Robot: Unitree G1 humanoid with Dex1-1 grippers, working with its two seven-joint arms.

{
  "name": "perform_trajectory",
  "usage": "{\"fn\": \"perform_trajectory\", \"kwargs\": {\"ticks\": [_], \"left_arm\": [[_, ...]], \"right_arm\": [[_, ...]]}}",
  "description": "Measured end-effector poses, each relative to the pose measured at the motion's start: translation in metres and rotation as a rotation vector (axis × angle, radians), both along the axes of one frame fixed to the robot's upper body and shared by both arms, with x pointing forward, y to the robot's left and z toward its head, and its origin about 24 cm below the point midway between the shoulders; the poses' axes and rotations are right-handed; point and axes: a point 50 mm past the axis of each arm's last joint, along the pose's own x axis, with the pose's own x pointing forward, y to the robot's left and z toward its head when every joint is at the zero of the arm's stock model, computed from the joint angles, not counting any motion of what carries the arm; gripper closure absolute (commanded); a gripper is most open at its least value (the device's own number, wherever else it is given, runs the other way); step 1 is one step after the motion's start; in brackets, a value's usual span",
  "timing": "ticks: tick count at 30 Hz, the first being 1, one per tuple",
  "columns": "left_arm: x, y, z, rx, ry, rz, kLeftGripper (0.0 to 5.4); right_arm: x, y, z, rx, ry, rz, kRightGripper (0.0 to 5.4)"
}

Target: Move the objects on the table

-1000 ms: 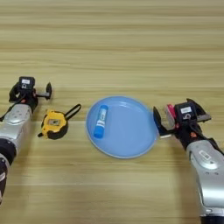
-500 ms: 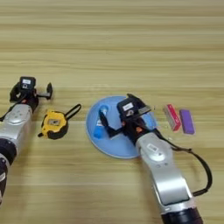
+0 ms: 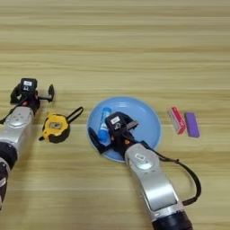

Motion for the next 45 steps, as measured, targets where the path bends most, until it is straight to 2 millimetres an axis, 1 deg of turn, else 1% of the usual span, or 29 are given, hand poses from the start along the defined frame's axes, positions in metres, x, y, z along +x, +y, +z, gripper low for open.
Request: {"fn": "perform_trajectory", "kwargs": {"ticks": [9, 17, 20, 24, 27, 30, 32, 34, 37, 40, 42, 45], "left_arm": [[0.0, 0.0, 0.0, 0.0, -0.001, 0.0, 0.0], [0.0, 0.0, 0.0, 0.0, -0.001, 0.0, 0.0], [0.0, 0.0, 0.0, 0.0, -0.001, 0.0, 0.0], [0.0, 0.0, 0.0, 0.0, -0.001, 0.0, 0.0], [0.0, 0.0, 0.0, 0.0, -0.001, 0.0, 0.0], [0.0, 0.0, 0.0, 0.0, -0.001, 0.0, 0.0], [0.0, 0.0, 0.0, 0.0, -0.001, 0.0, 0.0], [0.0, 0.0, 0.0, 0.0, -0.001, 0.0, 0.0], [0.0, 0.0, 0.0, 0.0, -0.001, 0.0, 0.0], [0.0, 0.0, 0.0, 0.0, -0.001, 0.0, 0.0], [0.0, 0.0, 0.0, 0.0, -0.001, 0.0, 0.0], [0.0, 0.0, 0.0, 0.0, -0.001, 0.0, 0.0]], "right_arm": [[0.002, 0.0, -0.001, -0.006, 0.006, -0.001, 0.04], [0.003, -0.005, -0.002, -0.004, 0.021, -0.027, 0.98], [0.003, -0.005, -0.003, -0.004, 0.025, -0.03, 1.26], [0.003, -0.005, -0.003, -0.002, 0.027, -0.031, 1.94], [0.003, -0.005, -0.003, 0.002, 0.028, -0.031, 2.25], [0.003, -0.005, -0.003, 0.003, 0.028, -0.031, 2.73], [0.003, -0.006, -0.003, 0.003, 0.028, -0.032, 2.86], [0.004, -0.006, -0.003, 0.003, 0.028, -0.033, 3.13], [0.004, -0.007, -0.003, 0.008, 0.028, -0.037, 3.39], [0.005, -0.01, -0.002, 0.012, 0.027, -0.051, 3.83], [0.005, -0.012, -0.002, 0.013, 0.026, -0.061, 3.97], [0.006, -0.015, -0.001, 0.018, 0.024, -0.074, 3.97]]}}
